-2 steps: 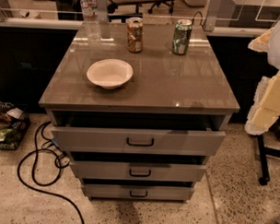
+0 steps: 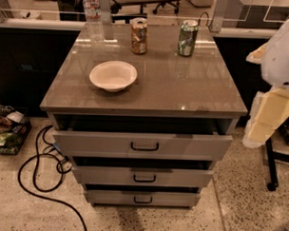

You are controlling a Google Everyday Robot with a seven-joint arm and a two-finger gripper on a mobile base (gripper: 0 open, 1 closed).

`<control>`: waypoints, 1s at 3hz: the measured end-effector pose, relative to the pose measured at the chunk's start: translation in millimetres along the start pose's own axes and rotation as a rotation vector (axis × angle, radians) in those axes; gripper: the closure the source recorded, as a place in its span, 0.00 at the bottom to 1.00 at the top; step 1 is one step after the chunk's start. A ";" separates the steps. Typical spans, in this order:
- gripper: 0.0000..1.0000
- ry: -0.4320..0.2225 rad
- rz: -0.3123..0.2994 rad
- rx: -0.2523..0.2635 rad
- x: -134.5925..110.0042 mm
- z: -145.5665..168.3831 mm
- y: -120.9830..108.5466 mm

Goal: Open bottom drawer

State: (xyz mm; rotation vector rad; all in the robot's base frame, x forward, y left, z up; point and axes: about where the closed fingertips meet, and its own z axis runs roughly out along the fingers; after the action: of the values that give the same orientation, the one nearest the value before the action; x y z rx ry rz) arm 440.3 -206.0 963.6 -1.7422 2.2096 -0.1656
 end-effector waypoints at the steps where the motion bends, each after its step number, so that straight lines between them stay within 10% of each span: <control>1: 0.00 0.070 -0.068 0.007 -0.8 43.5 23.2; 3: 0.00 0.042 -0.086 -0.010 20.7 131.4 98.7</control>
Offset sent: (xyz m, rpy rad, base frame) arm -0.0679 0.0215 -0.1936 -0.1319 0.0438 0.0970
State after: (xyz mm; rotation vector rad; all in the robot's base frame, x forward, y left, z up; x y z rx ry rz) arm 386.7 -187.4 808.0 -1.8565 2.1687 -0.2136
